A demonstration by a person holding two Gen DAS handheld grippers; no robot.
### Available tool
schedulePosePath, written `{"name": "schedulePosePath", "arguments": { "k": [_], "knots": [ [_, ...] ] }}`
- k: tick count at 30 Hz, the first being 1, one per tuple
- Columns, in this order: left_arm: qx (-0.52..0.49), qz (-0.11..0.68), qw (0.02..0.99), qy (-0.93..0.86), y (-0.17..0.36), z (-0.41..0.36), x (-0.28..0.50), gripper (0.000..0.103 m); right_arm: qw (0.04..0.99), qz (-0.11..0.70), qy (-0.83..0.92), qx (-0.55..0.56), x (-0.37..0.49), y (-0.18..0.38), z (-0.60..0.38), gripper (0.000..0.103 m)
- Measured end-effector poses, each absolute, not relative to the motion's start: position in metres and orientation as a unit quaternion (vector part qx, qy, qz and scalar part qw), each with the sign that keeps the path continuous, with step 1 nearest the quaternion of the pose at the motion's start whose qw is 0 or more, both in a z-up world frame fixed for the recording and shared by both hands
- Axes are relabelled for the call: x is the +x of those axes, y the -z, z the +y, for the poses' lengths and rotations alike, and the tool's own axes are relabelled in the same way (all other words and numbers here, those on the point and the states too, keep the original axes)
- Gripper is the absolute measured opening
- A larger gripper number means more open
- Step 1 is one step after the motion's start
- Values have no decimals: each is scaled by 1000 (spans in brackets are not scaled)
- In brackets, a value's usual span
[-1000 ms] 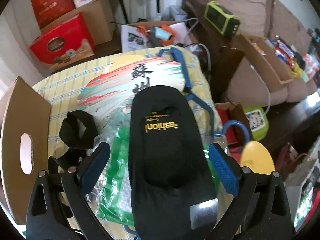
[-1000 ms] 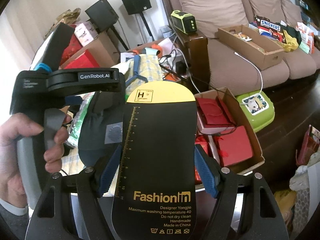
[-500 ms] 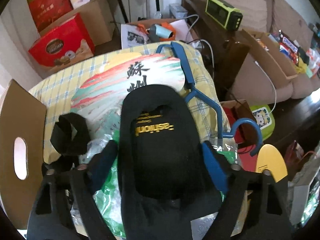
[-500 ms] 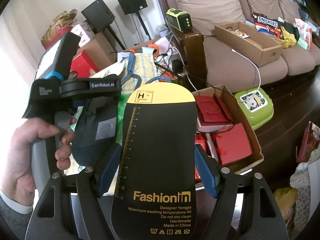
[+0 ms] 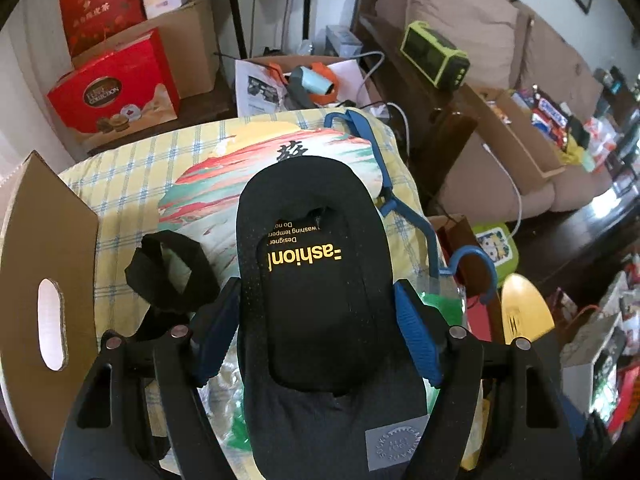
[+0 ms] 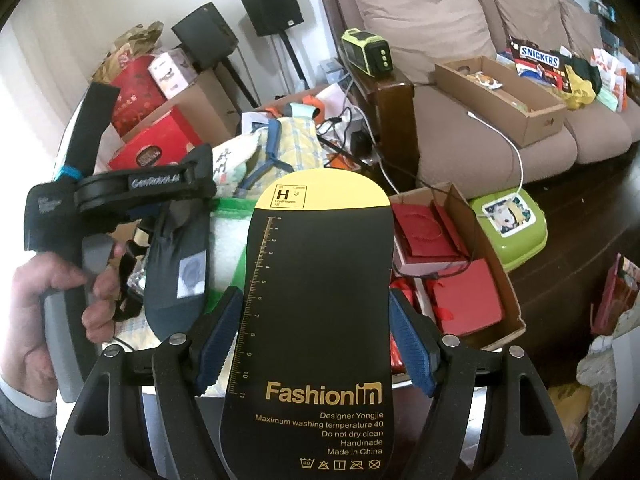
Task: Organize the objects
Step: 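Close the left gripper on the black slipper and lift it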
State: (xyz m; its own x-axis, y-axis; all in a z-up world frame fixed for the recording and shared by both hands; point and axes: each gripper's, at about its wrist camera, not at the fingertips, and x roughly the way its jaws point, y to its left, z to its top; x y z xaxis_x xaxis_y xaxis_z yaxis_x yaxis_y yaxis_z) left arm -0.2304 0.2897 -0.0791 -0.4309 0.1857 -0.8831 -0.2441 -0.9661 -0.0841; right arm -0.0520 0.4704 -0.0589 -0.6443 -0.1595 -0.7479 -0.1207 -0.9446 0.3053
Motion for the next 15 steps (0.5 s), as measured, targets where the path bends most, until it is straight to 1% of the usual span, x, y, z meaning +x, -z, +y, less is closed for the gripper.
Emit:
{"name": "schedulePosePath", "arguments": {
  "k": [3, 15],
  "knots": [
    [-514, 10, 142, -846, 72, 279, -224, 72, 15, -162, 893, 420, -54, 56, 464, 74],
    [-467, 1, 176, -867, 18, 243, -194, 71, 34, -138, 905, 402, -57, 32, 436, 74]
  ]
}}
